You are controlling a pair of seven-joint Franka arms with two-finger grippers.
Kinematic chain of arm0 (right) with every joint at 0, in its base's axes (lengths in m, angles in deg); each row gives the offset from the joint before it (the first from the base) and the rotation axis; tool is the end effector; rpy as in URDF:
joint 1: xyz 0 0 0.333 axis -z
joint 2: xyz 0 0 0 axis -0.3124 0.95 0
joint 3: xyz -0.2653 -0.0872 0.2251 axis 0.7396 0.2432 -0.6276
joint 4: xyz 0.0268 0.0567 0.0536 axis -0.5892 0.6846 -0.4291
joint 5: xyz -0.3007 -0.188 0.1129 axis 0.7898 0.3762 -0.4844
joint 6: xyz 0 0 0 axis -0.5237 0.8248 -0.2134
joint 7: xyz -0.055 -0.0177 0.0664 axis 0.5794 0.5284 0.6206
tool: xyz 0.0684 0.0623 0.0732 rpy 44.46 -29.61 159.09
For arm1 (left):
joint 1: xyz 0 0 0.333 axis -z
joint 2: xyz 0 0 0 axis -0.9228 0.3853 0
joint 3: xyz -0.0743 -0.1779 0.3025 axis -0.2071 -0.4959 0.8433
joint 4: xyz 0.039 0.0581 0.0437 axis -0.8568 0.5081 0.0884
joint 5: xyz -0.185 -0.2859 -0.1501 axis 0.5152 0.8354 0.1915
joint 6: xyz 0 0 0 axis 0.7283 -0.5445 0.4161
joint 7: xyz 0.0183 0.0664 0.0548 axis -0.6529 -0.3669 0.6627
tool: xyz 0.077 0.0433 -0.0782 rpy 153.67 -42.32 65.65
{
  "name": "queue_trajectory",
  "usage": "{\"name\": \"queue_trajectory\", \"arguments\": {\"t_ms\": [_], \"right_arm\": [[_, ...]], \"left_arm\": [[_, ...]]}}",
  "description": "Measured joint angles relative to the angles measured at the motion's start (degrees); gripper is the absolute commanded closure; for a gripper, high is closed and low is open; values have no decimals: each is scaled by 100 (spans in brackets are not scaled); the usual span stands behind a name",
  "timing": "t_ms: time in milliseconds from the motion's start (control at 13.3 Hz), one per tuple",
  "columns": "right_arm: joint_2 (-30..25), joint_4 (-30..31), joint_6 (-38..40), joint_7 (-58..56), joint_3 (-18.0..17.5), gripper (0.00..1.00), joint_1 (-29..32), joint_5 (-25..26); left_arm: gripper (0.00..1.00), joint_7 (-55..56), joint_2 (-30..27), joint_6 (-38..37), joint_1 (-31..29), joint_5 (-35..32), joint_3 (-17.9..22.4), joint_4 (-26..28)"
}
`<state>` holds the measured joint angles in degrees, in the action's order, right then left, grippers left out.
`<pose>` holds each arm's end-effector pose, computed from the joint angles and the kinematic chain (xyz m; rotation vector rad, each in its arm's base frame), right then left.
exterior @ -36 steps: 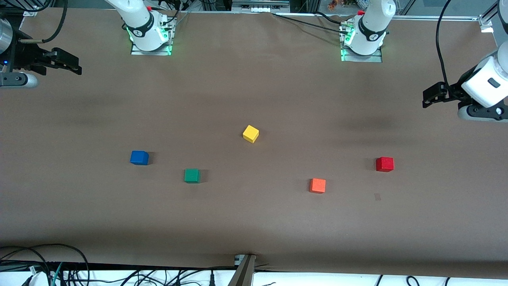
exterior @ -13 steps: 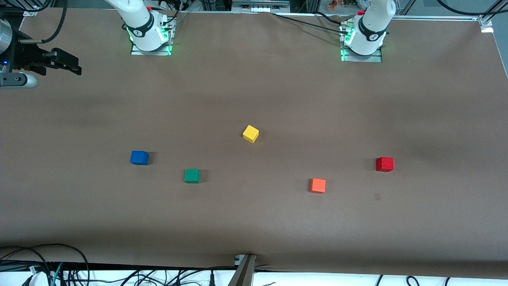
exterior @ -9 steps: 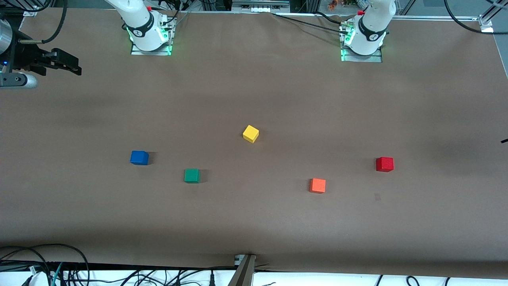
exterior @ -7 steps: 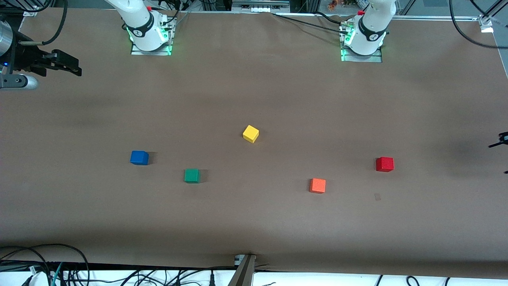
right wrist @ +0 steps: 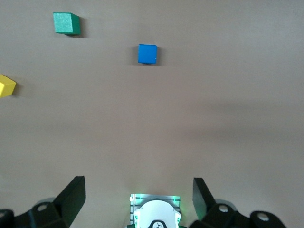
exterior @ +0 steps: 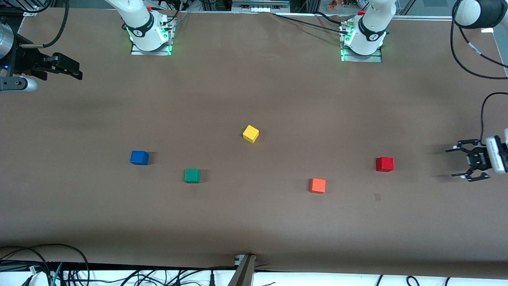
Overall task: Pass red block to right arm, stack on blue
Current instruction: 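Move the left gripper down over the red cube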
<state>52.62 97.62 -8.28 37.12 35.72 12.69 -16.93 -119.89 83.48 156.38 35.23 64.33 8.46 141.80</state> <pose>0.5157 0.0335 0.6560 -3.1092 -0.0404 0.2763 0.6410 0.3213 0.2323 1.8798 -1.6834 0.6381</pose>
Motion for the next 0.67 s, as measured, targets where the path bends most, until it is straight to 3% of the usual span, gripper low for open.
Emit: {"name": "queue_trajectory", "arguments": {"t_ms": [675], "right_arm": [[21,-2,-27,0,-11,0,-9,-81]], "left_arm": [[0,-659,1119,-649,140,1319,-218,-65]]}}
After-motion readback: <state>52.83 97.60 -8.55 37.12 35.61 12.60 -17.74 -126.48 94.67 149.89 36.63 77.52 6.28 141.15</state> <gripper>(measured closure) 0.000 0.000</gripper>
